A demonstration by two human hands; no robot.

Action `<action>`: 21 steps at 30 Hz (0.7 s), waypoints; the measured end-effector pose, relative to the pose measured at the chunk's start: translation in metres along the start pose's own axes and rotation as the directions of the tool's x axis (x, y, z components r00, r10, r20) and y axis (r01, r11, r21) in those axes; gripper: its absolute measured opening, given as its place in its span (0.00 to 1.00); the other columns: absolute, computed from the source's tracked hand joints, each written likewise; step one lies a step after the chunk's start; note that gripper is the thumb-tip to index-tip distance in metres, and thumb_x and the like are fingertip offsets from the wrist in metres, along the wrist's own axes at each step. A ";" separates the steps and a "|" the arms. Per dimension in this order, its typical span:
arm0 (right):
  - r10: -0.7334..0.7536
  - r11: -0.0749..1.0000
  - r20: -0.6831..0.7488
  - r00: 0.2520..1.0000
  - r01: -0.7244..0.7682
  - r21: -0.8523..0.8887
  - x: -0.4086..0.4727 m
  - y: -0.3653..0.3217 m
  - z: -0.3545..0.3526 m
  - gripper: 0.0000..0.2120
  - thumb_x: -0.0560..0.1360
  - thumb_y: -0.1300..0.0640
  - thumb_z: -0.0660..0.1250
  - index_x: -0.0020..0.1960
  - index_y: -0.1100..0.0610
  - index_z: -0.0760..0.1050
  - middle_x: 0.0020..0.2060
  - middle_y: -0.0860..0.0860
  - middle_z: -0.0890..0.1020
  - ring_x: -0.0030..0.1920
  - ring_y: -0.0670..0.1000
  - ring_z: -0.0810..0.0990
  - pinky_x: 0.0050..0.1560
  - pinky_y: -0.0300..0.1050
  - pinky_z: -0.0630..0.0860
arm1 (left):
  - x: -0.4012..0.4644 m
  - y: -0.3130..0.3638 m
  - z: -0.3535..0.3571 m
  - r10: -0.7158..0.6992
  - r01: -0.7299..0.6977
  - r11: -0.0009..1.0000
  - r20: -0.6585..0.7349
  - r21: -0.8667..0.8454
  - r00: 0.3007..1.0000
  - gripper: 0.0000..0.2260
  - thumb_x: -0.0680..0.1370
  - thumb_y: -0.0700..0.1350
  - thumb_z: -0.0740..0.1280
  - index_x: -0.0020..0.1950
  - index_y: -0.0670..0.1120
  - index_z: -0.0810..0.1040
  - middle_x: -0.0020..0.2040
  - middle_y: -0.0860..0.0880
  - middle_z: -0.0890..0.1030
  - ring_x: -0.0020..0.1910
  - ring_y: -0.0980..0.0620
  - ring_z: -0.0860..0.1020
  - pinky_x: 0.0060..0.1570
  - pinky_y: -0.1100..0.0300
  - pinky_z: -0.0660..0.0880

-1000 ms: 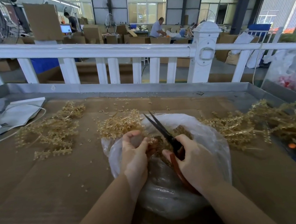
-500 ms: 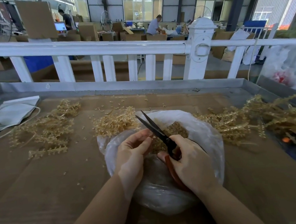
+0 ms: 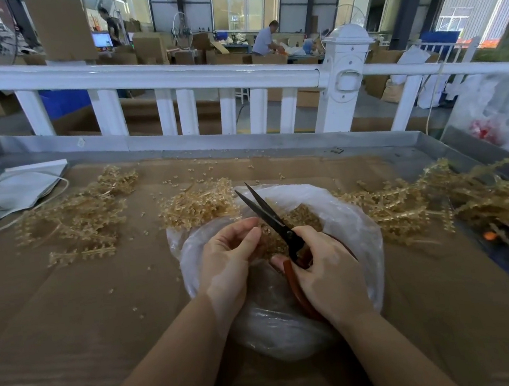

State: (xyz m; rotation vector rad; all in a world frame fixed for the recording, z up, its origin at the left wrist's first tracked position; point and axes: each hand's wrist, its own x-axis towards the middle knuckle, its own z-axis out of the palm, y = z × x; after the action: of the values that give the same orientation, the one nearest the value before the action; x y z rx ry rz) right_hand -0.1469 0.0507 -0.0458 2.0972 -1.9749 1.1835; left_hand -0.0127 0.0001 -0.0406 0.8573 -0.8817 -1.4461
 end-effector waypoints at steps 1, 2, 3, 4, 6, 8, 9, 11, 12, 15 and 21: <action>0.002 1.000 0.001 1.000 -0.002 0.002 0.000 0.000 0.000 0.17 0.73 0.41 0.68 0.56 0.49 0.75 0.44 0.43 0.80 0.46 0.45 0.77 0.45 0.36 0.72 | 0.000 0.000 0.000 0.002 -0.002 1.000 0.000 -0.002 1.000 0.06 0.75 0.33 0.67 0.46 0.43 0.80 0.39 0.47 0.82 0.39 0.55 0.81 0.44 0.64 0.79; 0.003 1.000 0.005 1.000 -0.003 0.002 0.000 0.000 0.000 0.17 0.73 0.40 0.68 0.56 0.49 0.75 0.44 0.43 0.80 0.46 0.45 0.77 0.45 0.36 0.72 | 0.000 0.001 0.001 0.003 -0.003 1.000 0.001 -0.002 1.000 0.06 0.75 0.33 0.67 0.46 0.43 0.80 0.37 0.48 0.82 0.37 0.56 0.81 0.42 0.65 0.79; 0.002 1.000 0.011 1.000 -0.002 0.003 0.000 0.001 0.000 0.18 0.73 0.40 0.67 0.57 0.49 0.75 0.45 0.43 0.80 0.47 0.44 0.77 0.46 0.36 0.72 | -0.001 0.001 0.001 0.003 -0.003 1.000 0.002 0.000 1.000 0.06 0.75 0.33 0.67 0.47 0.42 0.80 0.36 0.49 0.82 0.36 0.57 0.80 0.41 0.65 0.79; 0.001 1.000 0.016 1.000 -0.001 0.006 0.000 0.001 0.000 0.19 0.73 0.40 0.67 0.57 0.50 0.75 0.45 0.43 0.80 0.47 0.44 0.77 0.47 0.36 0.73 | -0.001 0.002 0.002 0.001 -0.001 1.000 0.003 0.000 1.000 0.06 0.75 0.32 0.67 0.47 0.42 0.80 0.35 0.49 0.82 0.35 0.56 0.81 0.40 0.65 0.79; 0.001 1.000 0.023 1.000 -0.001 0.010 0.000 0.002 0.000 0.19 0.73 0.39 0.66 0.58 0.49 0.75 0.46 0.43 0.80 0.47 0.44 0.77 0.48 0.38 0.75 | -0.002 0.003 0.002 -0.010 0.010 1.000 0.009 -0.023 1.000 0.07 0.75 0.31 0.66 0.48 0.41 0.80 0.35 0.47 0.82 0.34 0.55 0.81 0.38 0.64 0.79; 0.004 1.000 0.025 1.000 -0.004 0.000 0.000 0.001 0.000 0.19 0.73 0.40 0.67 0.58 0.49 0.75 0.46 0.43 0.80 0.48 0.45 0.77 0.48 0.38 0.75 | -0.004 0.005 0.003 -0.024 0.025 0.998 0.018 -0.057 1.000 0.08 0.75 0.29 0.64 0.48 0.40 0.79 0.33 0.46 0.82 0.33 0.54 0.82 0.35 0.64 0.79; 0.006 1.000 0.024 1.000 -0.006 -0.007 0.000 0.001 0.000 0.18 0.73 0.41 0.68 0.58 0.49 0.75 0.46 0.43 0.80 0.48 0.45 0.77 0.47 0.37 0.73 | -0.004 0.006 0.003 -0.031 0.032 0.997 0.019 -0.066 0.999 0.08 0.75 0.29 0.64 0.48 0.39 0.78 0.32 0.46 0.82 0.32 0.54 0.82 0.34 0.65 0.79; 0.008 1.000 0.021 1.000 -0.008 -0.012 0.000 0.001 0.000 0.19 0.73 0.41 0.68 0.58 0.50 0.76 0.46 0.43 0.80 0.48 0.44 0.77 0.46 0.34 0.71 | -0.004 0.007 0.002 -0.038 0.039 0.997 0.017 -0.067 0.999 0.09 0.75 0.28 0.63 0.48 0.40 0.78 0.32 0.46 0.82 0.31 0.53 0.82 0.33 0.65 0.78; 0.008 1.000 0.020 1.000 -0.008 -0.013 0.000 0.000 0.000 0.19 0.73 0.41 0.68 0.58 0.49 0.76 0.46 0.43 0.81 0.47 0.44 0.77 0.46 0.33 0.70 | -0.004 0.007 0.002 -0.038 0.039 0.997 0.019 -0.063 0.999 0.09 0.75 0.28 0.63 0.48 0.40 0.78 0.32 0.46 0.82 0.31 0.53 0.82 0.33 0.65 0.78; 0.009 1.000 0.026 1.000 -0.009 -0.008 0.000 0.000 -0.001 0.19 0.73 0.41 0.68 0.59 0.49 0.76 0.46 0.42 0.80 0.47 0.43 0.77 0.46 0.33 0.72 | -0.005 0.008 0.003 -0.033 0.034 0.998 0.029 -0.054 0.999 0.10 0.74 0.27 0.64 0.47 0.39 0.78 0.31 0.46 0.82 0.30 0.54 0.82 0.32 0.65 0.78; 0.013 1.000 0.028 1.000 -0.013 -0.012 0.000 0.000 -0.001 0.19 0.73 0.43 0.69 0.61 0.50 0.75 0.46 0.44 0.81 0.47 0.44 0.77 0.48 0.36 0.74 | -0.006 0.008 0.003 0.007 -0.007 1.000 0.016 0.017 1.000 0.11 0.73 0.26 0.64 0.45 0.40 0.79 0.29 0.49 0.81 0.28 0.54 0.80 0.31 0.65 0.78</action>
State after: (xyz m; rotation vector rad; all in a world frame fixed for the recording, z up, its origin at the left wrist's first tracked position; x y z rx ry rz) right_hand -0.1473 0.0507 -0.0452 2.1107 -2.0049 1.1472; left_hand -0.0114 0.0060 -0.0318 0.8560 -0.9089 -1.4428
